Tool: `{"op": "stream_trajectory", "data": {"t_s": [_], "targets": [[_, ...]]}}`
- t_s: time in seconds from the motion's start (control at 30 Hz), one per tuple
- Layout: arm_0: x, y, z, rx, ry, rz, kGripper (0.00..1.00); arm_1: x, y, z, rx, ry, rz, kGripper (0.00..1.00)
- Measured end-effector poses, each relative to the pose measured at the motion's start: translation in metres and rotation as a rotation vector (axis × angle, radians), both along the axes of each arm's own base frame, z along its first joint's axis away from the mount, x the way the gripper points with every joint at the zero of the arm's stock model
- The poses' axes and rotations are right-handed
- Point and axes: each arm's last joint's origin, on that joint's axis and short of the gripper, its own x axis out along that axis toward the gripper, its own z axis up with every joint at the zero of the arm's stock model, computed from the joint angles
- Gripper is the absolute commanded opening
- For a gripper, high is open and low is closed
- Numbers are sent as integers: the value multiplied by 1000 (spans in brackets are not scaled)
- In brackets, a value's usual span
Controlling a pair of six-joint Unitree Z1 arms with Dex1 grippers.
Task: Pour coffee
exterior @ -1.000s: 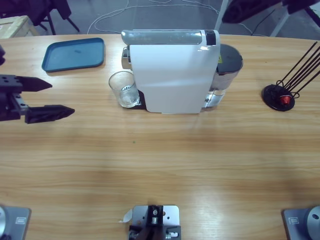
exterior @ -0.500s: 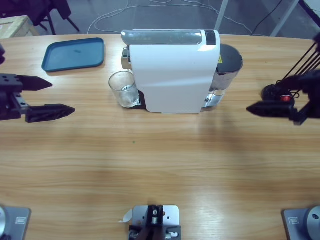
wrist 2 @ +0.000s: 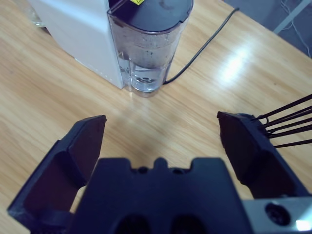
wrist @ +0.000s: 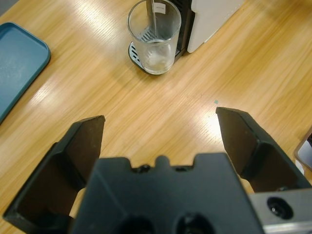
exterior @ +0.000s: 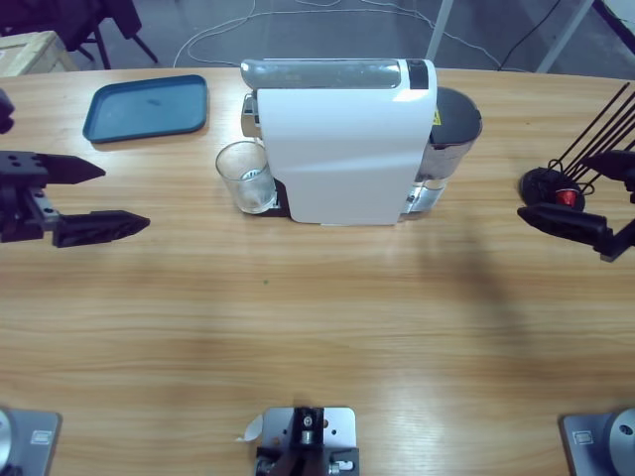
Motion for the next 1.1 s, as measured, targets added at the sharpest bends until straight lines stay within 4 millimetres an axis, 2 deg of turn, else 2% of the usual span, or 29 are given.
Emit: {"op": "stream_trajectory", "data": {"t_s": [0.37,0.47,0.57,0.8,1.1], "targets": [[-4,3,-8,14,21,1,1000,-18,-9,-3,1,129,23,1000],[-5,4,-8,11,18,1,1000,-14,-2,8,-1,178,58,1000],[-6,4,-6,4,14,-2,1000,-4,6,11,-30,237,68,1000],[-7,2,-2,-30,23,-38,1000,8,15,3,-77,314,67,1000],[-8,2,-2,-38,28,-48,1000,5,13,8,-55,289,61,1000]]}}
